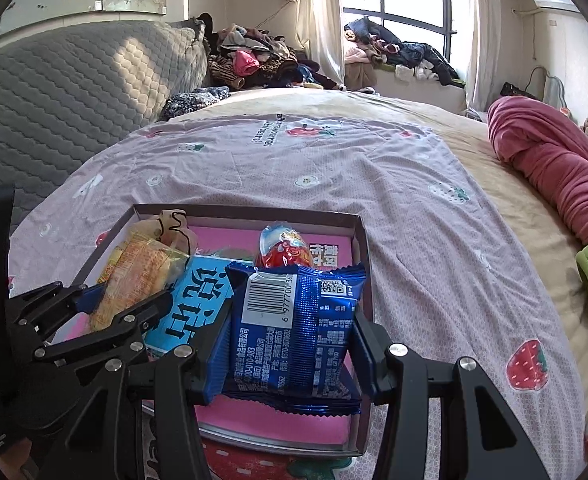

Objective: Organize objects
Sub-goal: 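Lower the biscuit pack and blue packet into the tray and open both tools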

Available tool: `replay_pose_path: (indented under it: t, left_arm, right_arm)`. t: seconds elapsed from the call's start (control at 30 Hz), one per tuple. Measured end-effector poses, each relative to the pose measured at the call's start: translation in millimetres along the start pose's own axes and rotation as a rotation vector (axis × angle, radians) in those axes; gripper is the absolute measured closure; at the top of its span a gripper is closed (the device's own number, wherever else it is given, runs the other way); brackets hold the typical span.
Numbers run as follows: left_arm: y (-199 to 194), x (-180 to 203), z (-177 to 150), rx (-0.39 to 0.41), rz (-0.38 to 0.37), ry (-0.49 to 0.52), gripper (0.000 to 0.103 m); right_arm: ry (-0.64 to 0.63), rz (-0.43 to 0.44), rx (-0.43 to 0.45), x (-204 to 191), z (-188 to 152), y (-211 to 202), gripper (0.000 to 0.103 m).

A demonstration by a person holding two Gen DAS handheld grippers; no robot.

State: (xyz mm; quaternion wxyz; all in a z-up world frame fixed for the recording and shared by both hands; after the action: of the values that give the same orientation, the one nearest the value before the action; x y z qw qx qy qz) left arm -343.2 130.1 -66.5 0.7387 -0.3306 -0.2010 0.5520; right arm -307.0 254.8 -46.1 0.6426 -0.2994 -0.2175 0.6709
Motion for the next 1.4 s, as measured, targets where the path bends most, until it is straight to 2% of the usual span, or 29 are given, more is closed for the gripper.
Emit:
replay_pose_path:
  t: [1.23,1.4]
  left_arm:
    - [20,11,-18,-0.065,0.031,0.057,0.063]
    - [25,15,-21,-0.083,0.004,0.056,0.063]
  right_arm:
    - [-0.042,-0.034,-0.151,3,-29,39,0.051]
    - [-0.042,-0.041,-0.156,4,-29,40,0.051]
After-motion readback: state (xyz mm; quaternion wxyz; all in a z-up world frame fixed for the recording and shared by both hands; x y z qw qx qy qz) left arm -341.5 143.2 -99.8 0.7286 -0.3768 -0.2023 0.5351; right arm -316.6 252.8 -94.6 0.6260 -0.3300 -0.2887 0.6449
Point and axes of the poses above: each gripper's, at about its wrist camera, not at the fingertips, and y roughly the way its jaws point, x to its right, z to its top, the point moved 7 cm from there along y, roughly the way its jaws point, and after that the axes turned 8 degrees about y, right-handed, at the moved point
